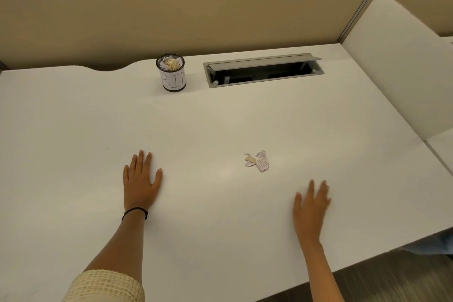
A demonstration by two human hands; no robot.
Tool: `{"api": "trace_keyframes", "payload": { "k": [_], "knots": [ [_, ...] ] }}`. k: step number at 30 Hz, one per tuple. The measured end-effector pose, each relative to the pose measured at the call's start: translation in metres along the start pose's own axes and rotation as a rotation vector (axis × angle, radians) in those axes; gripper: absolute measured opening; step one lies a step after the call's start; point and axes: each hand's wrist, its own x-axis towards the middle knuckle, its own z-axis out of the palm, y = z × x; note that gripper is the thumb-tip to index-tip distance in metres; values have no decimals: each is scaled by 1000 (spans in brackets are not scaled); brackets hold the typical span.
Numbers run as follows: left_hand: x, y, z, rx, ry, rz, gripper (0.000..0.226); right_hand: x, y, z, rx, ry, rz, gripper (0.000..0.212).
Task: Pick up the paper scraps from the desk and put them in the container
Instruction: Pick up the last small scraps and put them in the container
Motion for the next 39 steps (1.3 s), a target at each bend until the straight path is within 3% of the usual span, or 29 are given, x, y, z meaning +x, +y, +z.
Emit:
{"api": "trace_keyframes", "payload": {
  "k": [5,15,33,39],
  "knots": [
    [0,-2,1,12,-1,-2,67,-17,25,-1,44,-95,166,66],
    [1,-3,2,-1,14,6,73,-16,-31,29,-65,-127,12,69],
    [3,-7,4,-24,18,3,70,49,-129,52,226,-307,-208,65],
    [3,-6,5,-25,22,4,70,47,-132,54,-88,-372,-270,57]
  ]
}}
